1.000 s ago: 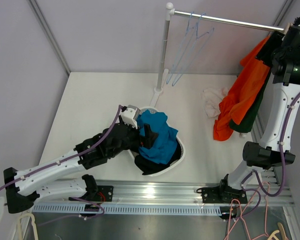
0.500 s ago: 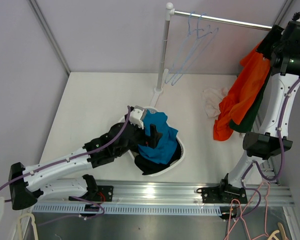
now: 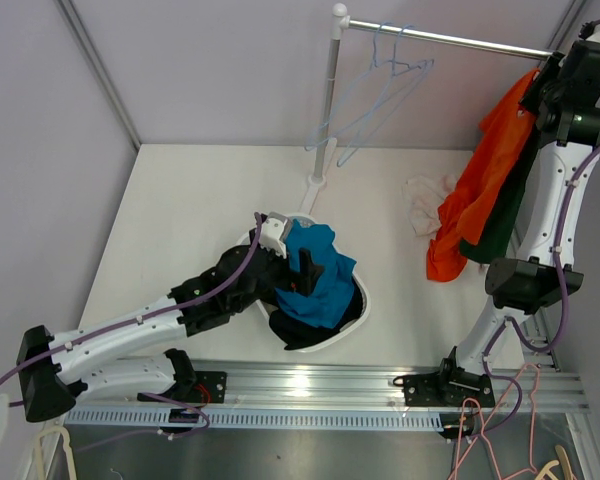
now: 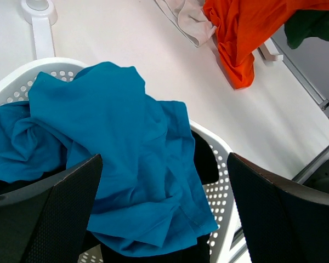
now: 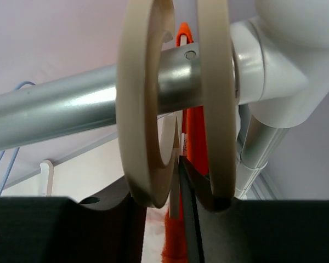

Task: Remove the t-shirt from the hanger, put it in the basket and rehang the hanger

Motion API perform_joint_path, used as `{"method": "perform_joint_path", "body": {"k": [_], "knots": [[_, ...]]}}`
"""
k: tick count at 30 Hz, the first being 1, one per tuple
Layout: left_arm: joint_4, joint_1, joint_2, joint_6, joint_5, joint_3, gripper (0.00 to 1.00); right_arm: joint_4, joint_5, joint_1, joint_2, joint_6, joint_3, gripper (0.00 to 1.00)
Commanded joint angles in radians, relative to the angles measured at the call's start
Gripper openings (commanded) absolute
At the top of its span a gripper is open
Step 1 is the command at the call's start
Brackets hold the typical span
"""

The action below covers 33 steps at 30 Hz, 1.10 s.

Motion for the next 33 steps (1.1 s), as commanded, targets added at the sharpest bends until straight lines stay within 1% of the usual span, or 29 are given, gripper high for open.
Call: {"method": "perform_joint_path", "body": {"k": [1,2,4,5,7,8,10,12,14,15,16,17,18,19,24,27,30,33], "knots": [[0.053,0.010,-0.002,0.019,0.020,-0.002,0.99,0.071,-0.005,-0.003,0.006,-0.013,0.011,0.30],[0.049,0.012,-0.003,0.019,0.020,-0.002,1.00,0.075,-0.003,0.000,0.010,-0.014,0.012,0.28],[0.049,0.015,-0.006,0.021,0.019,-0.004,1.00,0.079,-0.005,0.000,0.016,-0.017,0.017,0.29],[0.049,0.016,-0.006,0.022,0.017,-0.004,0.99,0.084,-0.002,0.002,0.018,-0.019,0.017,0.32],[0.051,0.021,-0.011,0.025,0.013,-0.010,1.00,0.090,0.003,0.003,0.024,-0.026,0.012,0.30],[0.051,0.022,-0.013,0.027,0.013,-0.013,0.99,0.096,0.004,0.005,0.027,-0.028,0.012,0.29],[0.051,0.028,-0.011,0.027,0.013,-0.017,1.00,0.101,0.003,0.008,0.036,-0.036,0.009,0.17],[0.056,0.031,-0.013,0.028,0.016,-0.024,1.00,0.108,0.026,0.017,0.047,-0.049,0.004,0.17],[0.057,0.035,-0.011,0.028,0.019,-0.025,0.99,0.110,0.052,0.023,0.056,-0.063,0.003,0.23],[0.056,0.035,-0.013,0.027,0.019,-0.027,0.99,0.110,0.064,0.033,0.062,-0.069,0.004,0.24],[0.056,0.036,-0.016,0.028,0.019,-0.028,1.00,0.111,0.075,0.034,0.068,-0.079,0.004,0.23],[0.057,0.036,-0.019,0.027,0.019,-0.030,0.99,0.114,0.086,0.040,0.070,-0.080,0.001,0.20],[0.060,0.038,-0.017,0.027,0.019,-0.033,1.00,0.119,0.093,0.052,0.072,-0.088,-0.002,0.16],[0.062,0.039,-0.017,0.027,0.020,-0.034,1.00,0.130,0.109,0.062,0.073,-0.105,-0.005,0.00],[0.063,0.041,-0.005,0.027,0.025,-0.033,1.00,0.163,0.122,0.115,0.062,-0.144,-0.006,0.00],[0.063,0.041,-0.003,0.019,0.032,-0.034,1.00,0.208,0.185,0.175,0.052,-0.203,0.020,0.00],[0.062,0.041,-0.011,0.018,0.036,-0.036,0.99,0.216,0.172,0.214,0.056,-0.223,0.076,0.00],[0.056,0.039,-0.022,0.040,0.017,-0.034,1.00,0.254,0.172,0.244,0.024,-0.241,0.067,0.00]]}}
